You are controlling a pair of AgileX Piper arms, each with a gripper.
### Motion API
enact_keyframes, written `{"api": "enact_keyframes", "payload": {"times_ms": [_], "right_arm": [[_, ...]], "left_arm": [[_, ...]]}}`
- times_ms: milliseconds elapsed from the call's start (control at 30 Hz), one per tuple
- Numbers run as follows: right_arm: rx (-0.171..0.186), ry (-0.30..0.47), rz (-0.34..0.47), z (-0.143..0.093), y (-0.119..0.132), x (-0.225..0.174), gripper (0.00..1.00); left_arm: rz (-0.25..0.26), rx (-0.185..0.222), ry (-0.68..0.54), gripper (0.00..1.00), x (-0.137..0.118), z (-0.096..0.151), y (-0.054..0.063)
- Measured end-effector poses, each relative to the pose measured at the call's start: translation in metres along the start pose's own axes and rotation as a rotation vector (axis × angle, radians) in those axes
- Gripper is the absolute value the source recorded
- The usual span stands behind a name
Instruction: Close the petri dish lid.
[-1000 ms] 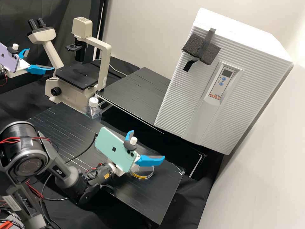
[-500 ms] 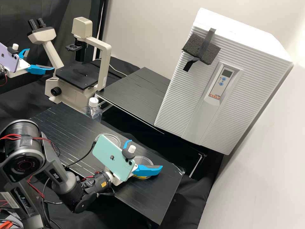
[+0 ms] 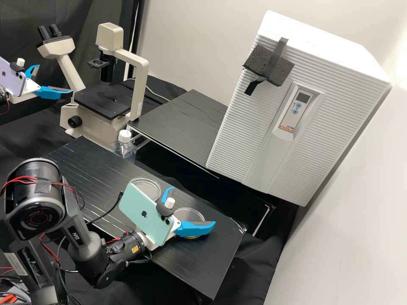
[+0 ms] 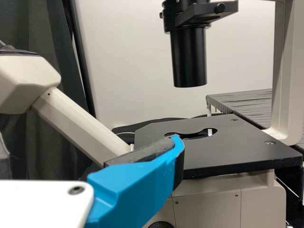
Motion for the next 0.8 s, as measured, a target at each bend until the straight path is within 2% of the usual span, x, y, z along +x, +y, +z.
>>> {"api": "enact_keyframes", "payload": {"times_ms": [533,800], "right_arm": [[0.005,0.005,0.002,0.0004,-0.0003,0.0005,1.0],[-0.004,0.009,0.001,-0.0007,-0.0005,0.0018,1.0]], "left_arm": [[0.0,0.0,0.0,1.0,0.0,0.0,0.0],[0.0,0.0,0.0,1.0,0.0,0.0,0.0]]}}
